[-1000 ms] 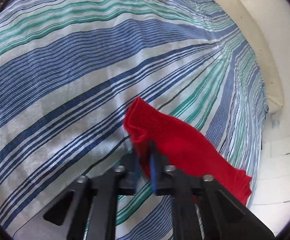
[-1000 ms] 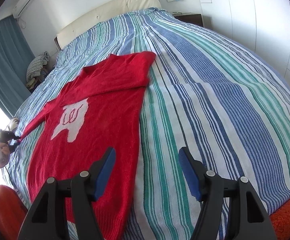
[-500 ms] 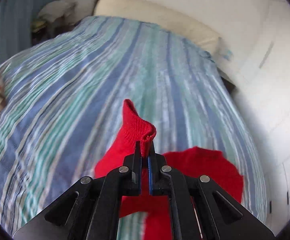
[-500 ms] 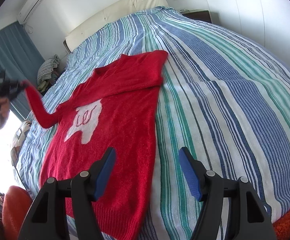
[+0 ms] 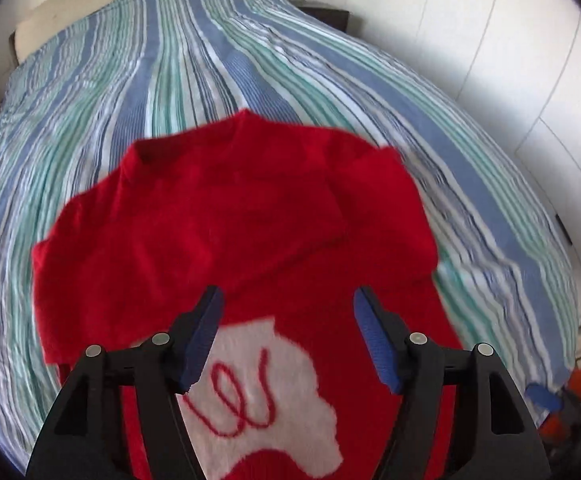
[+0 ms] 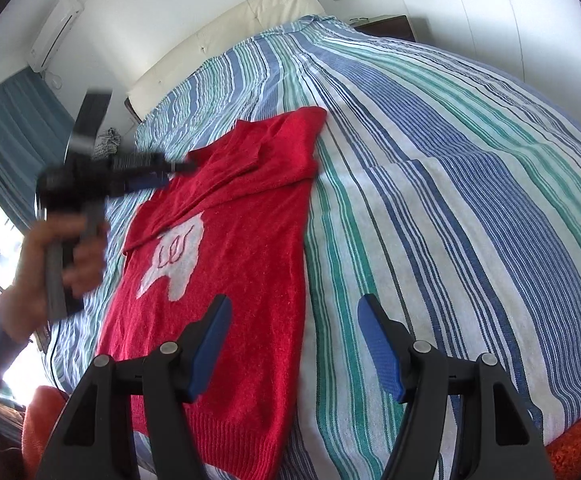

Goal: Fold small clothes

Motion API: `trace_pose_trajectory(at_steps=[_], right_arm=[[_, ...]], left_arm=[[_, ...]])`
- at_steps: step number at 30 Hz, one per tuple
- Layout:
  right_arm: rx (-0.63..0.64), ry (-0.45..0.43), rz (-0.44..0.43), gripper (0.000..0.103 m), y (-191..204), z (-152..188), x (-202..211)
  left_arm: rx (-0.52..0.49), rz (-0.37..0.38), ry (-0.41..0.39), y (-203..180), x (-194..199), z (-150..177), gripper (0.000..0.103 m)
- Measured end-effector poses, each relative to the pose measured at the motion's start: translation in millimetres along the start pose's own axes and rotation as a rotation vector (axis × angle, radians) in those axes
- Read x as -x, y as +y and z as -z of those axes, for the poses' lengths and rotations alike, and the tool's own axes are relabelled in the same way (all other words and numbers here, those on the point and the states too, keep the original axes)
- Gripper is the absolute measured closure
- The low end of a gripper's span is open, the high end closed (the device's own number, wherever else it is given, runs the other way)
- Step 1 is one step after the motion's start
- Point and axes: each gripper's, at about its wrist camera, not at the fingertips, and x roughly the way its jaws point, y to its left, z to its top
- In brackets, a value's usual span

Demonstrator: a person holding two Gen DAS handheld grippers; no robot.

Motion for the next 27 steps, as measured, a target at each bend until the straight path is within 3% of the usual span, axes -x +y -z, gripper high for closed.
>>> trace_pose_trajectory(at_steps=[4,8,11,15,18,19,20,21,22,24,27], right_arm=[[-0.024,0.003,-0.017,0.038,-4,-1,0],[-0.053,0.018,-0.028,0.038,-10,-2,-5],[-0.064,0.028,-0.028,0.038,-12,-3,-9],[-0.053,0.029,-0.013,0.038,-9,-1,-9],[-0.041,0.029,0.002,0.038,-8,0,-9],[-0.038,0.028,0.006,0.038,-7,0,-9],[-0.035,0.027,0.011,0.038,-7,0,-9],[-0.033,0.025,0.013,0.038,-7,0,-9],[-0.032,0.024,0.016,0.038,-6,0,-8],[-0.035,0.019,0.018,0.038,-7,-1,-7],[-0.043,0.023,0.014,0.038,-9,-2,-9]], left_arm=[[0.041,0.0,-0.015,43,31,52,0.031],[0.173,-0.109,-0.022,128,41,80,0.028],[0.253,-0.139,-0.022,174,37,95,0.028],[0.257,-0.083,-0.035,176,15,91,0.028],[0.25,-0.152,-0.034,174,-10,79,0.029],[0.275,-0.177,-0.049,176,-15,76,0.032],[0.31,-0.193,-0.069,181,-18,75,0.046],[0.35,-0.209,-0.083,187,-19,76,0.075],[0.399,-0.206,-0.083,197,-21,81,0.083],[0.482,-0.164,-0.098,207,-18,91,0.094],[0.454,-0.166,-0.086,206,-19,93,0.095]])
